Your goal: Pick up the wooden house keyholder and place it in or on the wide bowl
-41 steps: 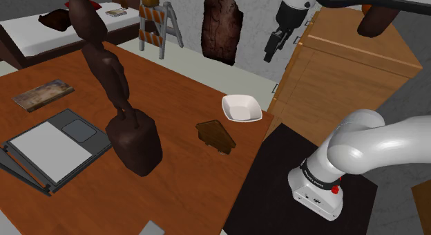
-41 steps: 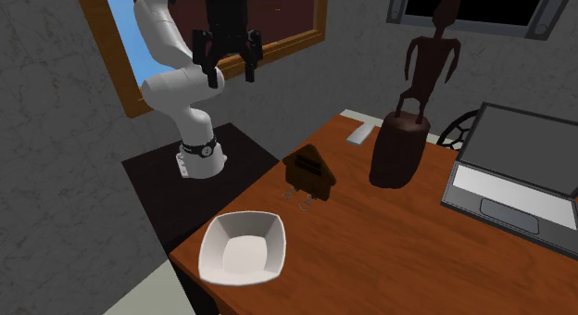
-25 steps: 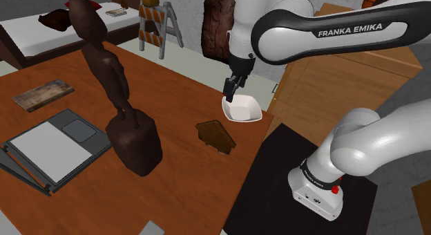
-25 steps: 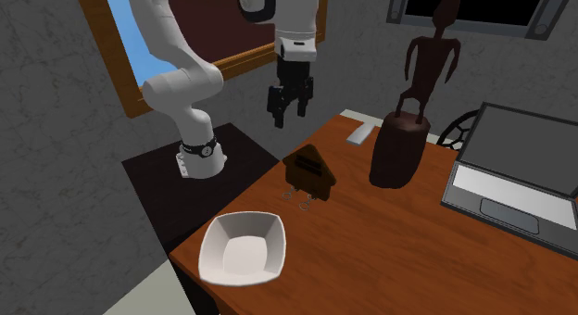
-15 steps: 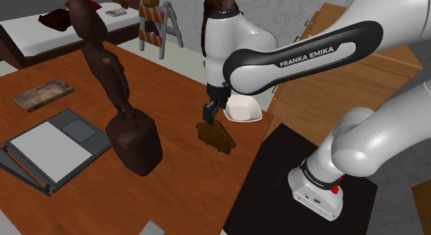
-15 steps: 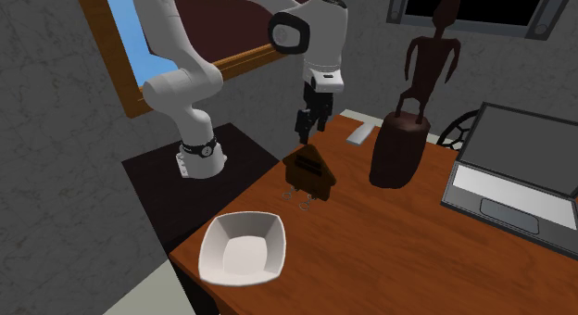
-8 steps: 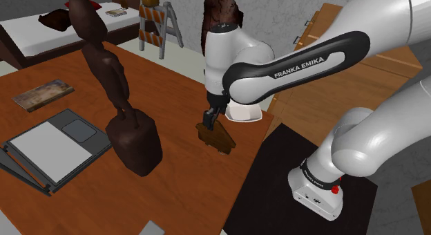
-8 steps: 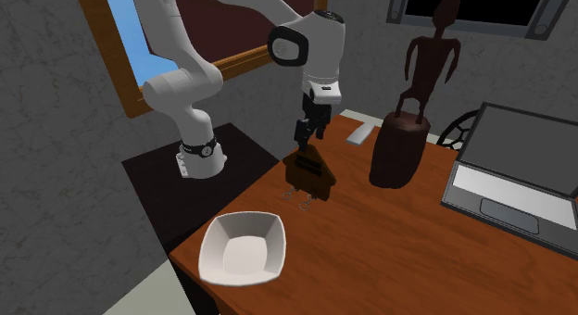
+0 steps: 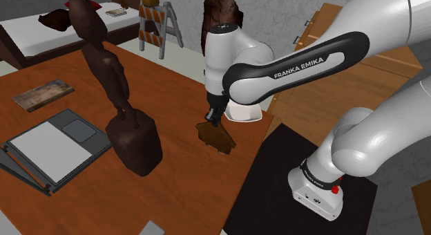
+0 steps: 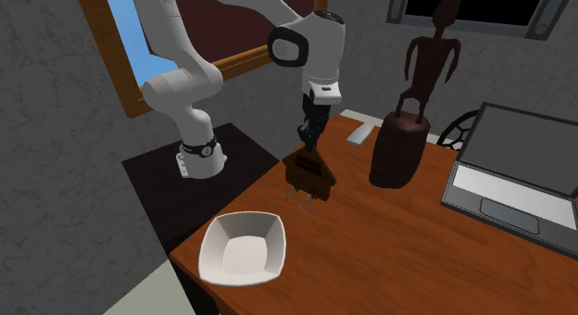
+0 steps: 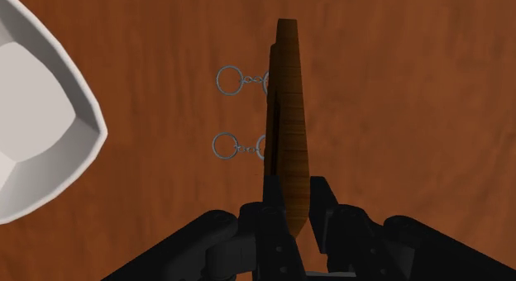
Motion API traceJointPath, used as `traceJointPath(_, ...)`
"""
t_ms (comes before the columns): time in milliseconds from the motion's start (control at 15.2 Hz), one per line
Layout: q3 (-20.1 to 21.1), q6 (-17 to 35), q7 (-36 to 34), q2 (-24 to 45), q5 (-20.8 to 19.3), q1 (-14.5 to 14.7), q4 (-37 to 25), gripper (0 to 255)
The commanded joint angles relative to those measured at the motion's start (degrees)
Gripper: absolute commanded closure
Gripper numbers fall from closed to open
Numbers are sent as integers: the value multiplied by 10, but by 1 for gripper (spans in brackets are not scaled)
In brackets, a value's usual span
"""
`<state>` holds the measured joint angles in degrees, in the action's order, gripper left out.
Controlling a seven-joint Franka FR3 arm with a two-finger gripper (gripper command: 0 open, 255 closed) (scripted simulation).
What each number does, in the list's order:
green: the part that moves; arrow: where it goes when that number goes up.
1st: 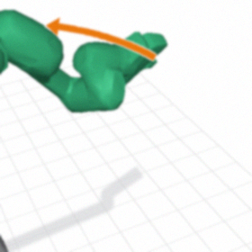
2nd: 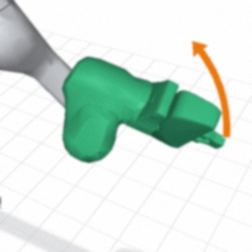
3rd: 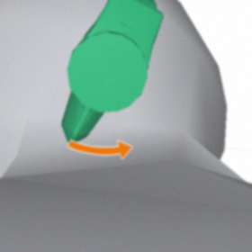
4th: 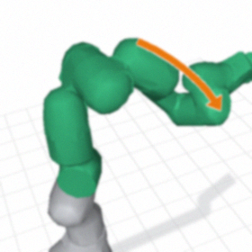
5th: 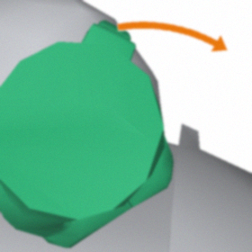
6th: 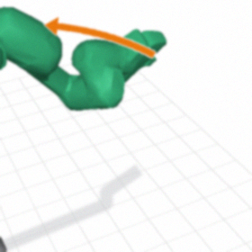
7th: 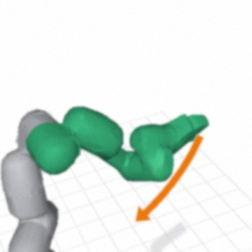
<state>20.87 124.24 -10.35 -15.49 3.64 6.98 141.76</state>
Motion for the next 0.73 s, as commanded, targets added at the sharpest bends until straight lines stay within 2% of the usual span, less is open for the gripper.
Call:
traceJointPath(0, 0, 0, 0, 0, 0, 0, 0, 255)
traceJointPath(396, 0, 0, 0, 0, 0, 0, 0, 255)
traceJointPath(660, -4, -34, 5, -17, 4, 1, -18, 255)
